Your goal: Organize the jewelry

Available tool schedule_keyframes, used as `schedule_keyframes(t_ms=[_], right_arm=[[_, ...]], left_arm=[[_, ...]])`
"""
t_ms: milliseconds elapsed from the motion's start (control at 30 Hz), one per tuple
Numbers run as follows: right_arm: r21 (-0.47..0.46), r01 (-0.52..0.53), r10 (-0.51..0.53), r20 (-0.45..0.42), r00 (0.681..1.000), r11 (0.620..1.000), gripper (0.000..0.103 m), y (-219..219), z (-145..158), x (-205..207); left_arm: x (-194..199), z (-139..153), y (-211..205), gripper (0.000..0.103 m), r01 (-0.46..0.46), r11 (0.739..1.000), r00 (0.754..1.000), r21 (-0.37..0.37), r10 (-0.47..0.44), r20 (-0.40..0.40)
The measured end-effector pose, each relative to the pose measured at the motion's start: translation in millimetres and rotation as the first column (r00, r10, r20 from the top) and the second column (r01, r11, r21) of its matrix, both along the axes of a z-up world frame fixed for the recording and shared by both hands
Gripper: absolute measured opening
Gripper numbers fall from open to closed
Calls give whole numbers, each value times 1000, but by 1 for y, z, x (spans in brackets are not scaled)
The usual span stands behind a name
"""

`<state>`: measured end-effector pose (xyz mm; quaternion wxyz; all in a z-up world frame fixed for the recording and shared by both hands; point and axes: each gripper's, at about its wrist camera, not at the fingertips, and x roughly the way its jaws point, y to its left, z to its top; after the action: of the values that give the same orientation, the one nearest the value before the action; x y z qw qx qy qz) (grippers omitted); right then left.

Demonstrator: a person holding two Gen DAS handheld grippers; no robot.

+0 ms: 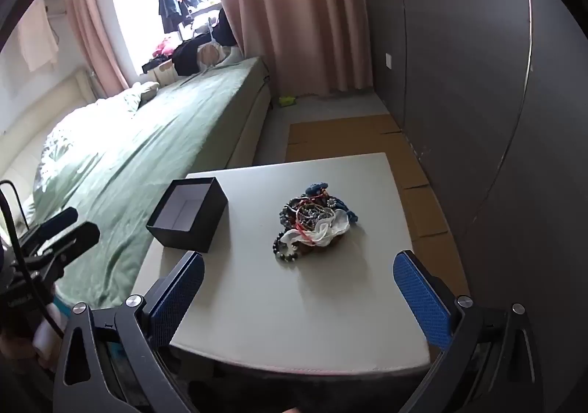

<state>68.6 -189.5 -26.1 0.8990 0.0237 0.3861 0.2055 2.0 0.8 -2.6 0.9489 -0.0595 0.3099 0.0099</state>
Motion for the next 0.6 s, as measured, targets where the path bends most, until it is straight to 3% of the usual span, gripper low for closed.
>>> schedule_keyframes(t_ms=[33, 133, 333, 367, 600], right_arm=[[0, 0, 0, 3, 1000, 1000, 103, 0, 0, 0], [-6, -6, 6, 19, 1000, 1000, 103, 2, 2, -2], [-37, -17, 19, 43, 999, 999, 103, 10, -1, -9], [4, -6, 6, 22, 1000, 1000, 103, 8, 4, -5], [6, -10, 9, 52, 999, 1000, 103, 6, 4, -6]], left_arm=[[6, 0, 8, 101, -7, 999, 999, -43, 5, -32], [-1, 5, -3, 101, 12, 1000, 1000, 1, -12, -8], [-7, 5, -4, 101, 37, 999, 999, -5, -37, 15], [-6, 4, -4, 101, 37, 999, 999, -6, -37, 13], [-6, 1, -8, 101, 53, 999, 998, -3, -53, 15]])
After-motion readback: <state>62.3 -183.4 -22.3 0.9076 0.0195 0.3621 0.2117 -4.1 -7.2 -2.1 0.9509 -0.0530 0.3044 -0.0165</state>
